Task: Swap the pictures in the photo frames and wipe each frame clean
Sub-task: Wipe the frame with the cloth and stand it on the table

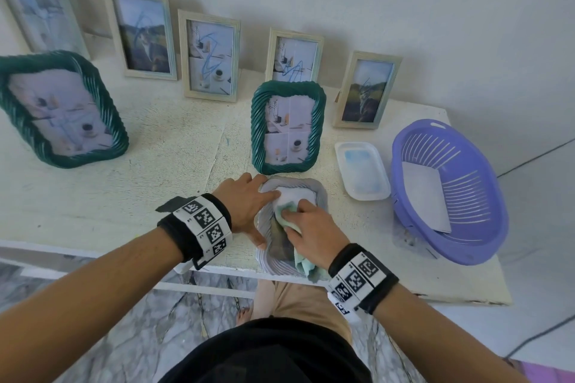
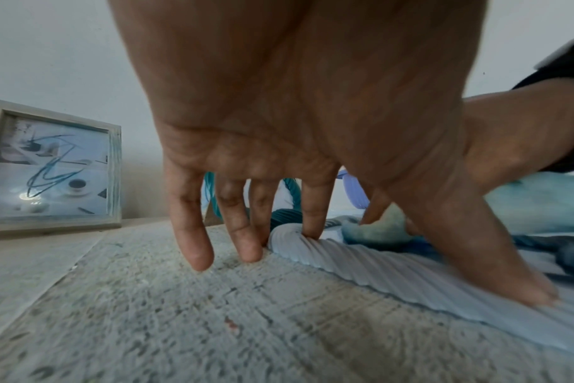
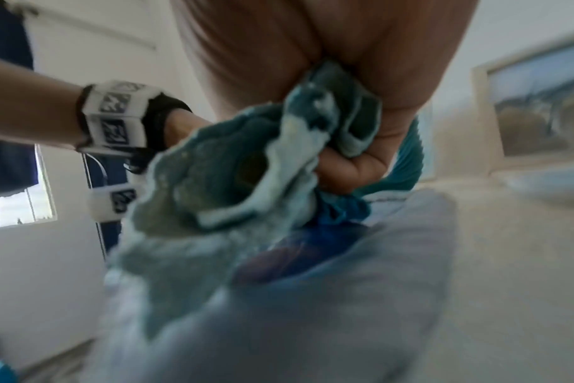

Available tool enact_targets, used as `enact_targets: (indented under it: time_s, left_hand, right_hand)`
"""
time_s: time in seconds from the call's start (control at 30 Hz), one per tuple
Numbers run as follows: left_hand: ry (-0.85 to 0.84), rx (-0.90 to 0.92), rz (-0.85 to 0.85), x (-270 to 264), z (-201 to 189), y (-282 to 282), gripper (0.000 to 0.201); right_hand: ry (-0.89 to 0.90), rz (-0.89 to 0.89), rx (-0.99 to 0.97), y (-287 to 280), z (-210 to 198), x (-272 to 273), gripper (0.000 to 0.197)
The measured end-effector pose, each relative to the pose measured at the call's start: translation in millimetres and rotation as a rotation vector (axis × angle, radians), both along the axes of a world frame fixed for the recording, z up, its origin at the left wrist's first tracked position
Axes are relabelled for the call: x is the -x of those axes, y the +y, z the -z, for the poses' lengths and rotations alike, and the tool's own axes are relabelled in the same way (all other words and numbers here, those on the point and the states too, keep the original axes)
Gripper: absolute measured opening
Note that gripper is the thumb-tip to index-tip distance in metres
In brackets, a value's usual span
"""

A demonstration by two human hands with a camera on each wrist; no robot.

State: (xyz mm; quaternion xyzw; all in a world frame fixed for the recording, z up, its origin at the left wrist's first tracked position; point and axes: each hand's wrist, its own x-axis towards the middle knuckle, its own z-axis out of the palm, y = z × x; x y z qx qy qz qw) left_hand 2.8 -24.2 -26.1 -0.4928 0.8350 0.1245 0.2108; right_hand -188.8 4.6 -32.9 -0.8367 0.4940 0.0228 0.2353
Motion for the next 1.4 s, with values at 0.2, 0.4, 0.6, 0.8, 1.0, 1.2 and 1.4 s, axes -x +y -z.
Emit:
enact_targets:
  time_s: [0.2, 0.4, 0.6, 0.8, 1.0, 1.2, 1.4]
  left_hand:
    - [-0.006, -0.008, -0.01, 1.1, -1.0, 0.6, 0.11]
    - [-0.02, -0.004, 0.001, 3.1, -2.4, 0.8, 0.108]
    - [-0.013, -0.013, 0.0, 3.5, -5.5, 1.5, 0.104]
    - [-0.018, -0.015, 0.006, 4.5, -6.7, 0.0, 0.107]
    - [-0.023, -0.019, 0.008, 4.6, -8.2, 1.1, 0.106]
    - [-0.034, -0.021, 0.009, 6.9, -9.6, 0.5, 0.105]
    - [-0.02, -0.028, 0.014, 5.1, -9.9, 1.0, 0.106]
  right_hand:
    - [0.048, 0.054, 0.069, -24.3, -6.1, -3.2, 0.032]
    - [0.081, -0.11, 0.023, -0.4, -10.2, -0.7, 0.033]
    - [0.101, 0.108, 0.138, -39.0, -3.9, 8.6, 0.029]
    - [-0.019, -0.067, -0.002, 6.5, -1.4, 6.7, 0.034]
    - [0.12, 0.116, 0.159, -30.0, -1.8, 19.2, 0.031]
    - [-0.013, 0.035, 0.022, 0.2, 1.6, 16.8, 0.032]
    - [0.092, 0.126, 0.163, -32.8, 1.7, 22.2, 0.03]
